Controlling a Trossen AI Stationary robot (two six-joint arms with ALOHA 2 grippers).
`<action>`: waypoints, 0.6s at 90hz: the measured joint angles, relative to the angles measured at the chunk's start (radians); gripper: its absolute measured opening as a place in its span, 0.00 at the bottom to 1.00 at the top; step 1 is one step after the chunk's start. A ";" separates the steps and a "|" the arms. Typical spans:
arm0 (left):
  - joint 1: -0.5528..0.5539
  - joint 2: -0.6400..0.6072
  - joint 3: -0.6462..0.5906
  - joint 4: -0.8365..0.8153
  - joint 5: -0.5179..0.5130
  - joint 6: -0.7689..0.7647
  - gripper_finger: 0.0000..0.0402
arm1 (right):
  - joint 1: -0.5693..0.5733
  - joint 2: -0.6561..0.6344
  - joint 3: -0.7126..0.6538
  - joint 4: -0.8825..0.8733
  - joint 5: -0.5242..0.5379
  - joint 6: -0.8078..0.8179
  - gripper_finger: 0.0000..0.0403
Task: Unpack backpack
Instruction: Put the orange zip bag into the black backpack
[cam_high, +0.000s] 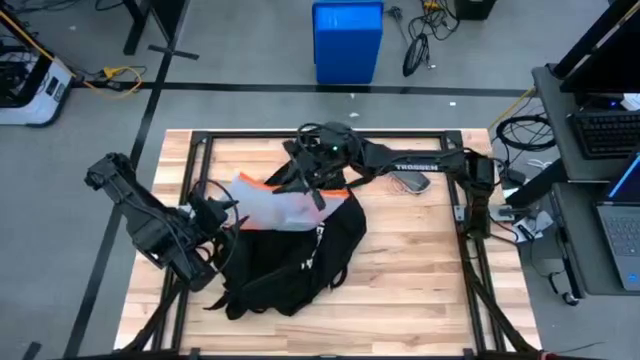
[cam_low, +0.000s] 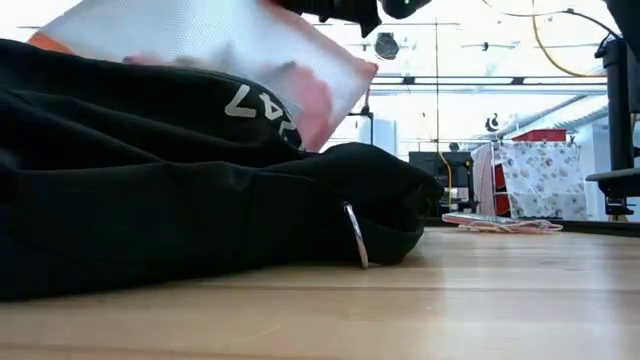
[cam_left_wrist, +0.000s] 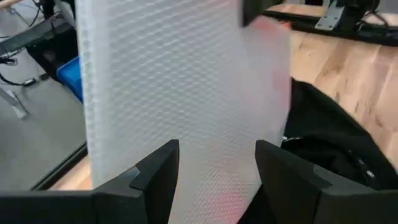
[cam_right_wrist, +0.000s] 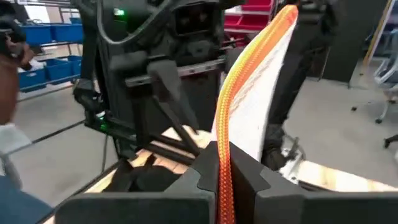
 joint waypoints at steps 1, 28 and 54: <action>0.000 0.000 0.001 -0.001 0.000 0.000 0.50 | -0.002 0.001 0.000 0.000 0.000 -0.003 0.00; 0.012 -0.006 0.007 -0.002 0.017 -0.009 0.50 | -0.010 0.039 0.002 0.018 0.045 -0.155 0.00; 0.024 -0.030 0.007 0.001 0.026 -0.192 0.50 | -0.024 0.027 0.002 0.160 0.046 0.152 0.00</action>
